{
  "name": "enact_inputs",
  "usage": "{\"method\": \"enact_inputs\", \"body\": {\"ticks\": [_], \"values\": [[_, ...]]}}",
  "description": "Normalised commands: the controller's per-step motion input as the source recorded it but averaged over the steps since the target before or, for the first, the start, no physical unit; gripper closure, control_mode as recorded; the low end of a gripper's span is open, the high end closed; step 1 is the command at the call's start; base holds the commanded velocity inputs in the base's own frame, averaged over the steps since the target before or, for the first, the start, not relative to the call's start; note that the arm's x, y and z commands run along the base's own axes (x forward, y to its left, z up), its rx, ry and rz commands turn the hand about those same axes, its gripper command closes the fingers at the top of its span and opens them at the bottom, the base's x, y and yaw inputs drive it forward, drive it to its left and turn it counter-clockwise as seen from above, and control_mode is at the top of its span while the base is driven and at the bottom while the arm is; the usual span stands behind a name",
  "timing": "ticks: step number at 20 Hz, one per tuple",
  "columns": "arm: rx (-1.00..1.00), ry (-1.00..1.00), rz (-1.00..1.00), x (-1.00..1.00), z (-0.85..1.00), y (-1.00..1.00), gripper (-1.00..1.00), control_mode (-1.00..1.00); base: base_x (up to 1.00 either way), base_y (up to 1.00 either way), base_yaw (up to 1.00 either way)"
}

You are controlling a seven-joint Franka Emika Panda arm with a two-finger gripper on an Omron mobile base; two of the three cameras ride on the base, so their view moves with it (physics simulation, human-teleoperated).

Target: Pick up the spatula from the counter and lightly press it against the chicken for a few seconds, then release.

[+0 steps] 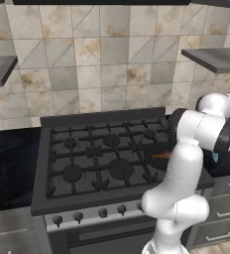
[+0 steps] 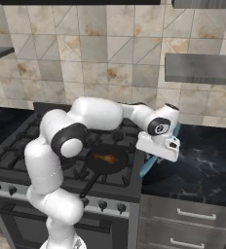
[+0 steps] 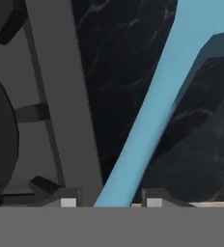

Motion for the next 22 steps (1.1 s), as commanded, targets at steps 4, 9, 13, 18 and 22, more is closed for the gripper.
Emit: {"method": "enact_inputs", "body": {"ticks": [4, 9, 13, 18, 22], "values": [[-0.06, -0.19, 0.20, -0.42, 0.24, 0.44, 1.00, -1.00, 0.00, 0.00, 0.00], [-0.10, -0.06, 0.28, -0.15, 0.27, 0.37, 1.00, -1.00, 0.00, 0.00, 0.00], [-0.17, -0.07, 0.30, -0.20, 0.40, 0.15, 1.00, -1.00, 0.00, 0.00, 0.00], [-0.14, -0.02, 0.33, -0.27, 0.45, 0.00, 1.00, -1.00, 0.00, 0.00, 0.00], [-0.05, 0.01, 0.29, -0.10, 0.19, 0.00, 1.00, -1.00, 0.00, 0.00, 0.00]]}}
